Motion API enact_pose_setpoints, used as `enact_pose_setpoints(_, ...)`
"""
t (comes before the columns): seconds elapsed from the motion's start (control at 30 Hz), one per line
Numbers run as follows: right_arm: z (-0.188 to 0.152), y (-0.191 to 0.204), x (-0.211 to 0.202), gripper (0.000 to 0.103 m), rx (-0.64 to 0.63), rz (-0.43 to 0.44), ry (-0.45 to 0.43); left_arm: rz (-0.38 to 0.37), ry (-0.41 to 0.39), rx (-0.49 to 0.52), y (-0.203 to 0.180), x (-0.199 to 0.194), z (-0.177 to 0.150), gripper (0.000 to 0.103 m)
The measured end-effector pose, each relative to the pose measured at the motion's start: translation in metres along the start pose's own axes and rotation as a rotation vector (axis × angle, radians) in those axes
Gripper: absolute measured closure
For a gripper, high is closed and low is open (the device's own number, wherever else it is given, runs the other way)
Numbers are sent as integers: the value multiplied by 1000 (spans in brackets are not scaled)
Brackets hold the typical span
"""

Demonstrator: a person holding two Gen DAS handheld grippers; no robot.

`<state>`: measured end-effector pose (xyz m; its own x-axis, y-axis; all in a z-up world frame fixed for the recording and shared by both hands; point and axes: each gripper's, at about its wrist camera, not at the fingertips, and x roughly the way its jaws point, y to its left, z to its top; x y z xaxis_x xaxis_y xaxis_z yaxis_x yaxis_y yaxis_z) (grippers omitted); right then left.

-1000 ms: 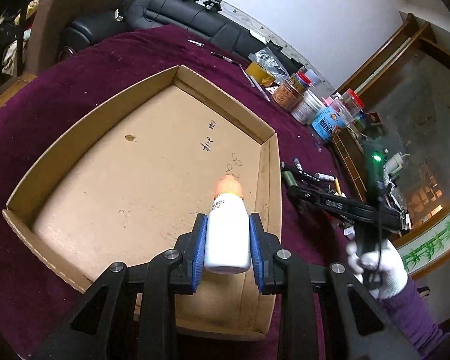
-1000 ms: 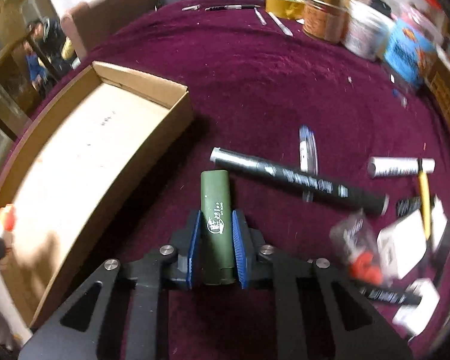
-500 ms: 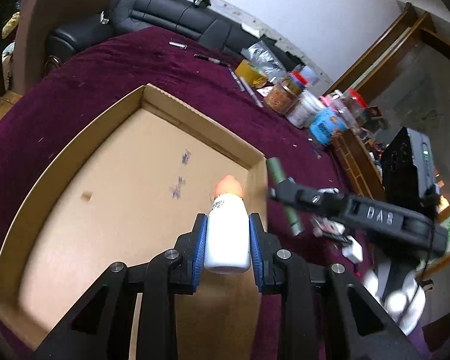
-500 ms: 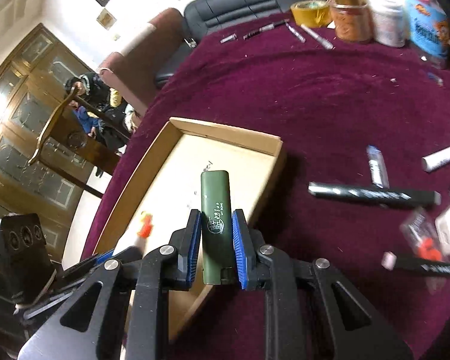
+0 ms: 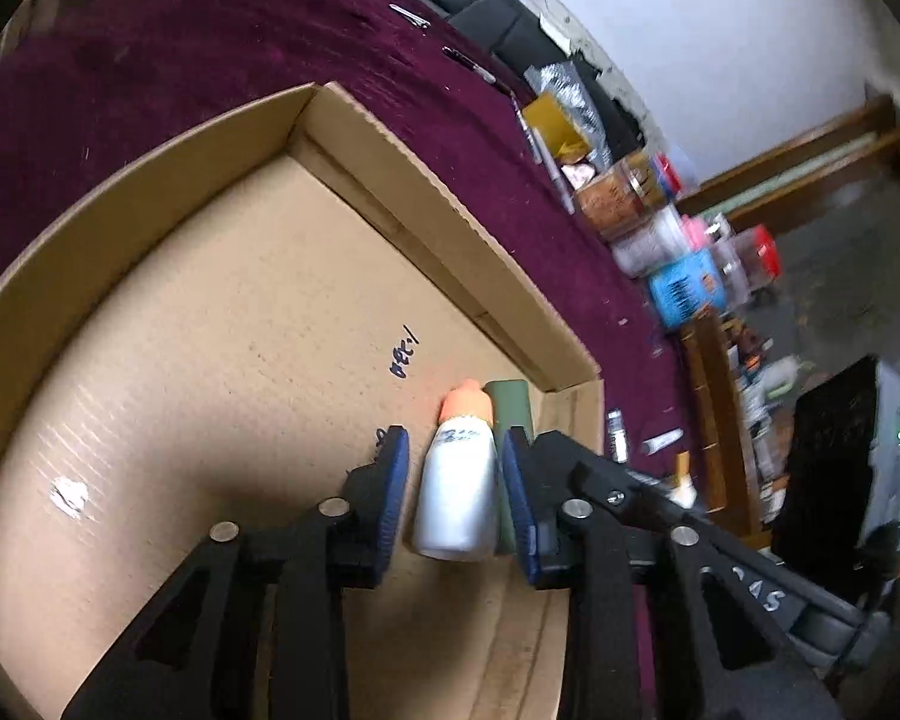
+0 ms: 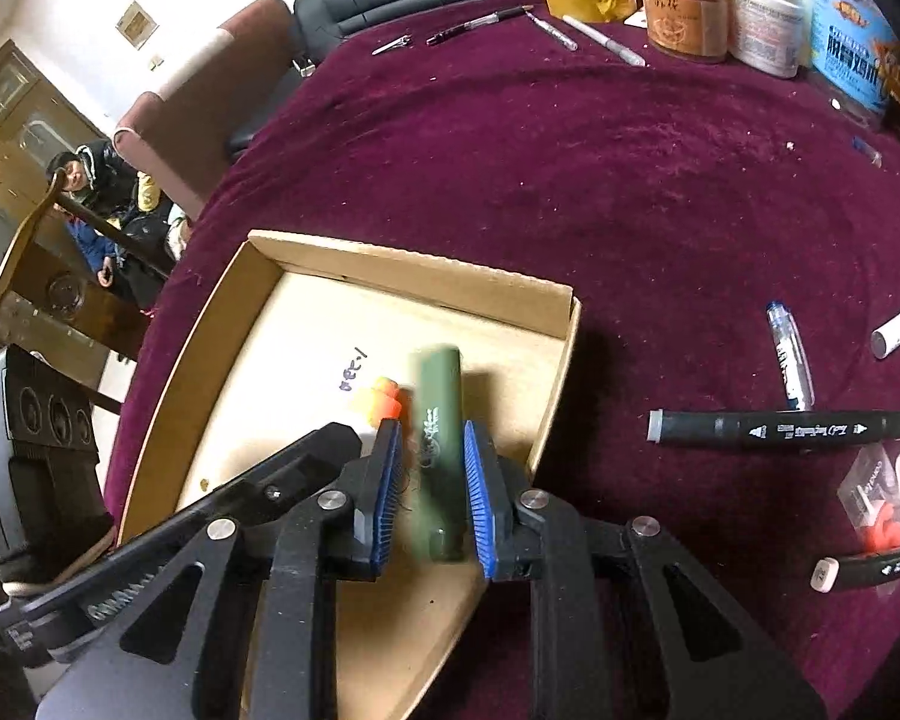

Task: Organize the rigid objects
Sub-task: 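Release the glue bottle and green lighter into the cardboard tray with both tools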

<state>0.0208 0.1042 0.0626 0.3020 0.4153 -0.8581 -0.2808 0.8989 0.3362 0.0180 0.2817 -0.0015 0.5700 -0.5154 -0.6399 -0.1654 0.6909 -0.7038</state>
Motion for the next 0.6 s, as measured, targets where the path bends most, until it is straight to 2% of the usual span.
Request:
enact_pose_setpoints(0.17, -6, 6, -2, 84, -44, -38, -7, 44, -30, 3, -4, -8, -11, 75)
enact_pose_setpoints(0.33, -10, 2, -6, 84, -46, -2, -7, 114, -74, 31, -14, -15, -30, 73)
enact_pose_setpoints(0.37, -11, 0, -10, 84, -49, 4, -19, 112, -74, 38, -16, -16, -31, 66)
enact_pose_setpoints(0.4, -13, -2, -18, 84, -52, -2, -51, 103, -74, 43, -18, -17, -30, 53)
enact_pose_setpoints(0.47, -16, -5, -35, 84, -59, 10, -104, 108, -98, 45, -20, -23, -31, 38)
enact_pose_setpoints(0.53, -22, -8, -61, 83, -89, 1, -172, 115, -130, 49, -23, -32, -32, 38)
enact_pose_setpoints(0.6, -30, -11, -89, 70, -130, -43, -247, 115, -145, 48, -29, -41, -35, 38)
